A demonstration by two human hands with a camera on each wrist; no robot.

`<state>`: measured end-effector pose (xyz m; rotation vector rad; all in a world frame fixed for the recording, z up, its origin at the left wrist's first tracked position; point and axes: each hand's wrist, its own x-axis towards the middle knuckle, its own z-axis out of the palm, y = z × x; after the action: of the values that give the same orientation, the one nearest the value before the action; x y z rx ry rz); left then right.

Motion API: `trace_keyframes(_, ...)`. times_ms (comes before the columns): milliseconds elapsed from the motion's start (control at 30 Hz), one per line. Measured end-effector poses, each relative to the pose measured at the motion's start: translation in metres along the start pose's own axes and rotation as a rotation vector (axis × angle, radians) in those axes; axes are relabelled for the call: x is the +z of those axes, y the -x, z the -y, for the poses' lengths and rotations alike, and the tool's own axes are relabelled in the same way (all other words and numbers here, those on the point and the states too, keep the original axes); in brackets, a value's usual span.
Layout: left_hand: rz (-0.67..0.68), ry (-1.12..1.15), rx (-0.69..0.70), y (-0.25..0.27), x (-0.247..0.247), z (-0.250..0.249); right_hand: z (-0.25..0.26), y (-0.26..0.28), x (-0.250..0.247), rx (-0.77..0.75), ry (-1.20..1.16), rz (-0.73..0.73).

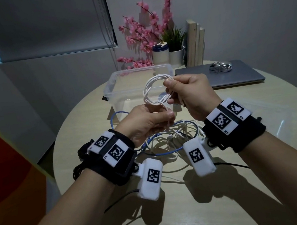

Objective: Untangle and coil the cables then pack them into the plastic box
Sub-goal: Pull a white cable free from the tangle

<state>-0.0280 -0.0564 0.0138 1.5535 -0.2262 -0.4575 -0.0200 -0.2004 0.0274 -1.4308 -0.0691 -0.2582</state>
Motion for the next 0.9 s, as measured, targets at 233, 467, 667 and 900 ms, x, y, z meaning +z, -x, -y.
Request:
trace_keyframes(233, -0.145, -0.260, 0.030, -0.001, -0.003, 0.001, 0.005, 0.000, -0.002, 0.069, -0.091, 0.048)
trace_keyframes(467, -0.021, 0.198, 0.063, 0.001, -0.006, 0.003, 0.010, 0.002, -0.007, 0.124, -0.067, 0.166)
trace_keyframes(667, 0.072, 0.319, 0.085, 0.006, -0.014, -0.005, 0.001, 0.002, -0.006, 0.115, 0.051, 0.158)
trace_keyframes(900, -0.113, 0.211, 0.164, -0.004, -0.011, 0.002, -0.004, 0.000, -0.005, 0.066, 0.159, 0.131)
